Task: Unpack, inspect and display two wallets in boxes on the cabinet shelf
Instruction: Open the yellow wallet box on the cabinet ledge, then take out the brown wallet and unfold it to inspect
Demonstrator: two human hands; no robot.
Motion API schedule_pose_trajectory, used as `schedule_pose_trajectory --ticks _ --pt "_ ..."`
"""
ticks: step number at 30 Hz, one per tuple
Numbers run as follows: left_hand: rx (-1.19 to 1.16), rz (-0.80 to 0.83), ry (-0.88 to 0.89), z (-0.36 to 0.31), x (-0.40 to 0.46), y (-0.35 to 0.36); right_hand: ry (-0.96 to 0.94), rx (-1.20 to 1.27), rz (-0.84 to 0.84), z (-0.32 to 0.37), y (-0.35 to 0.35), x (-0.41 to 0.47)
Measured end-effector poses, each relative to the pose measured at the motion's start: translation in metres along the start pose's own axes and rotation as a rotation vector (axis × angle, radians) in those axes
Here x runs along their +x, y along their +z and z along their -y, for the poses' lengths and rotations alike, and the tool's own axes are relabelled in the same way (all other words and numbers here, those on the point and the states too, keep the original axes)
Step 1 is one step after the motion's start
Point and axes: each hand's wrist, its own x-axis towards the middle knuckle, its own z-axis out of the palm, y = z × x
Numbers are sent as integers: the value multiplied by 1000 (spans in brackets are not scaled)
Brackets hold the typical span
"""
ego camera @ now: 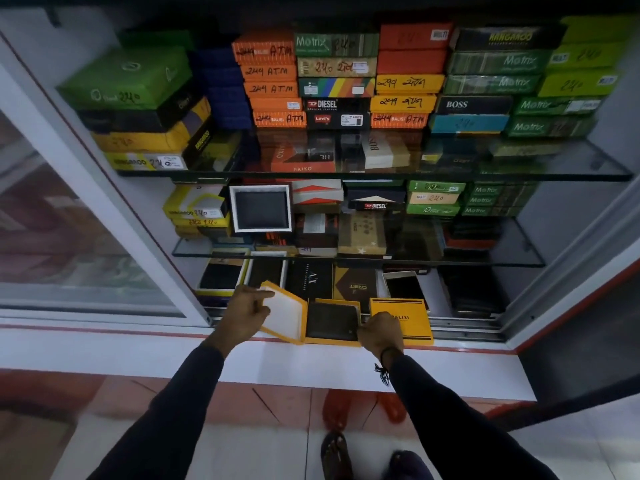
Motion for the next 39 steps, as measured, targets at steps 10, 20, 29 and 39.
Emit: schedule_pose_trajectory --ticks 10,20,29,39 --pt "-37 -136 -263 -4 -21 37 -131 -96 -227 -6 -12 -8" --pt "-132 -31 -261 -33 -13 74 -244 -236 -279 -12 -27 -8" --pt "-491 146 -285 -44 -10 83 -146 -222 -73 2 -11 -4" --pt "-147 378 143 -22 -5 91 -238 -324 37 10 -4 9"
